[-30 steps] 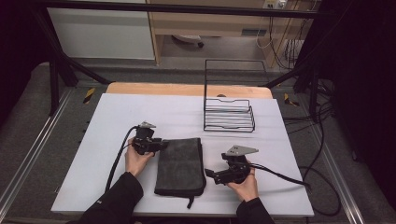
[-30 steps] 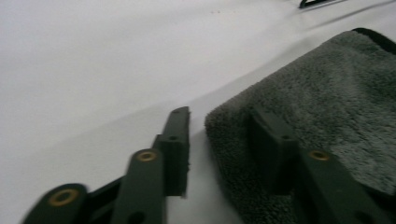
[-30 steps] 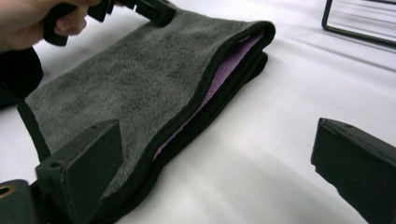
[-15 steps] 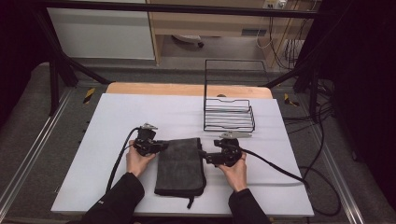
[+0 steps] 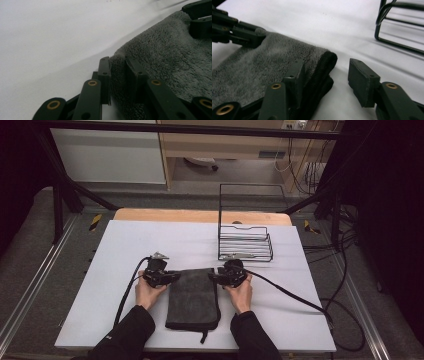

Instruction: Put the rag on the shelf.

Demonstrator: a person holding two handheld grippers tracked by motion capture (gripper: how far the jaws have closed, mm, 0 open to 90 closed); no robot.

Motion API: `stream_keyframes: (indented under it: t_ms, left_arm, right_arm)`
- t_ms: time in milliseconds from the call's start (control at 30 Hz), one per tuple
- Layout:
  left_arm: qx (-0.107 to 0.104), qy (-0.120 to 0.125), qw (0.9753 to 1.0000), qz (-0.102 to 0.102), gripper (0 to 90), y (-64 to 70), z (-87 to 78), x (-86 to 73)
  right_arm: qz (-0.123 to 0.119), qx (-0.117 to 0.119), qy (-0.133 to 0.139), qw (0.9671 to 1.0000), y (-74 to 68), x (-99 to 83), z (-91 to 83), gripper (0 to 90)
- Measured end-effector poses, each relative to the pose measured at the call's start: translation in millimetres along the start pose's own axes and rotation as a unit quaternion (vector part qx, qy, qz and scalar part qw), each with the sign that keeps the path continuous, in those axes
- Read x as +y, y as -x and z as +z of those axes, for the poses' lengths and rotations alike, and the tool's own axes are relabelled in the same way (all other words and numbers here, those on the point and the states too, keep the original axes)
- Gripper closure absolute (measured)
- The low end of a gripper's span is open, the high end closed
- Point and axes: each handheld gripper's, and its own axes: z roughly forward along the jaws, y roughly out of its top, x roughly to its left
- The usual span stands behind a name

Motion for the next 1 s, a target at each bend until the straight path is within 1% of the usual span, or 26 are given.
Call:
stream_keyframes:
  t_ms: [33, 100, 167, 200, 233, 267, 367, 433, 533, 600, 667, 733, 833, 1000]
  left_arm:
    - [0.0, 0.0, 1.0, 0.0, 74.2, -0.1, 0.0, 0.0]
    - [-0.002, 0.0, 1.0, 0.0, 74.2, -0.5, 0.0, 0.0]
    - [-0.003, 0.0, 1.0, 0.0, 74.1, -0.7, 0.0, 0.0]
    - [-0.003, 0.0, 1.0, 0.0, 74.0, -0.8, 0.0, -0.1]
    - [-0.004, 0.0, 1.0, -0.001, 74.0, -1.0, 0.0, 0.0]
    - [-0.005, 0.0, 1.0, -0.001, 73.9, -1.1, 0.0, 0.1]
    - [-0.007, 0.0, 1.0, -0.003, 73.9, -2.3, 0.1, 0.2]
    - [-0.01, -0.001, 0.9999, -0.009, 73.9, -3.0, 0.0, 0.3]
    - [-0.018, -0.004, 0.9995, -0.025, 74.3, -5.5, -0.5, 0.9]
    - [-0.026, -0.003, 0.999, -0.037, 76.1, -7.4, -1.0, 0.9]
    - [-0.029, -0.001, 0.9988, -0.04, 77.9, -8.0, -2.4, 1.1]
    - [-0.028, 0.0, 0.9989, -0.038, 78.9, -7.1, -4.2, 1.3]
    - [-0.025, 0.005, 0.9992, -0.031, 79.5, -5.5, -8.1, 1.5]
    - [-0.037, 0.022, 0.9987, -0.026, 79.8, -4.4, -19.8, 2.8]
  right_arm:
    - [-0.001, 0.005, -0.004, 1.0, -0.7, -0.8, 0.1, 54.0]
    - [0.0, 0.008, -0.006, 1.0, -0.8, -1.0, 0.1, 55.6]
    - [0.006, 0.017, -0.015, 0.9997, -0.2, -1.3, 1.3, 57.6]
    - [0.01, 0.022, -0.018, 0.9995, 0.1, -1.4, 1.9, 60.8]
    - [0.01, 0.022, -0.018, 0.9995, 0.1, -1.4, 1.9, 60.8]
    - [0.015, 0.029, -0.022, 0.9992, 0.1, -1.1, 2.1, 63.2]
    - [0.021, 0.035, -0.025, 0.9989, 0.0, -1.3, 2.6, 67.9]
    - [0.023, 0.04, -0.026, 0.9986, 0.0, -0.9, 2.4, 72.0]
    - [0.026, 0.043, -0.027, 0.9984, -0.4, -0.4, 1.7, 76.1]
    - [0.028, 0.044, -0.027, 0.9983, -0.3, 0.1, 1.0, 77.7]
    - [0.032, 0.044, -0.027, 0.9981, -0.4, 0.8, 0.2, 78.7]
    - [0.034, 0.046, -0.028, 0.9979, -0.5, 2.0, -1.5, 79.4]
    - [0.033, 0.05, -0.023, 0.9979, -1.9, 3.4, -5.3, 80.1]
    - [0.028, 0.055, -0.01, 0.998, -5.4, 5.3, -13.4, 80.3]
